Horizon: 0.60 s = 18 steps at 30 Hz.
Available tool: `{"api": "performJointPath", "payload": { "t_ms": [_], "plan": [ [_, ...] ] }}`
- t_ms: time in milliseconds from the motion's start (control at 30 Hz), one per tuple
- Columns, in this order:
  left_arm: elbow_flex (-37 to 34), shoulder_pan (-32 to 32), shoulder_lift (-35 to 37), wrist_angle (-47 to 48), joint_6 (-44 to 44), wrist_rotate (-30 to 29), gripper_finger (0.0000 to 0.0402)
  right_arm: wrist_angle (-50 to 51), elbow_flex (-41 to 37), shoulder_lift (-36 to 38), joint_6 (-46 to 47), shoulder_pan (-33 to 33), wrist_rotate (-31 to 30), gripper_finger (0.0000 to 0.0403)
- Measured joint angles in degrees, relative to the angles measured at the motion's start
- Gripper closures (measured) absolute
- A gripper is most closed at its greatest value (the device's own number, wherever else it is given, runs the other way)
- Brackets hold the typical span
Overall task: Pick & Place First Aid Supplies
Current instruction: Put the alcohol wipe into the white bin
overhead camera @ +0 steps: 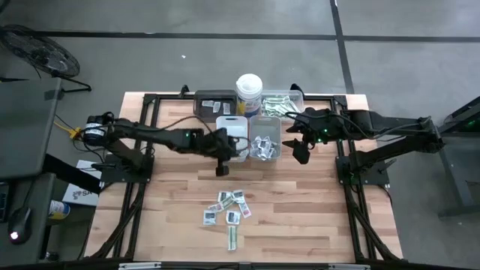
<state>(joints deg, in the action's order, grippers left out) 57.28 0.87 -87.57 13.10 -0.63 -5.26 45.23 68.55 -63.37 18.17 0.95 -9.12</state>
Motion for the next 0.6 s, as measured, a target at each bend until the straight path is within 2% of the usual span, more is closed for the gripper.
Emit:
{"api": "performJointPath", "payload": {
  "t_ms": [400, 600],
  "plan": [
    [0.0, 9.8, 0.0, 5.4, -4.6, -1.2, 0.0401, 0.0, 0.0, 0.0, 1.3, 0.0, -4.2, 0.0169],
    [0.1, 13.2, -2.4, 4.5, -8.0, -0.1, 0.0401, 0.0, 0.0, 0.0, 1.3, 0.0, -6.7, 0.0169]
  ]
}}
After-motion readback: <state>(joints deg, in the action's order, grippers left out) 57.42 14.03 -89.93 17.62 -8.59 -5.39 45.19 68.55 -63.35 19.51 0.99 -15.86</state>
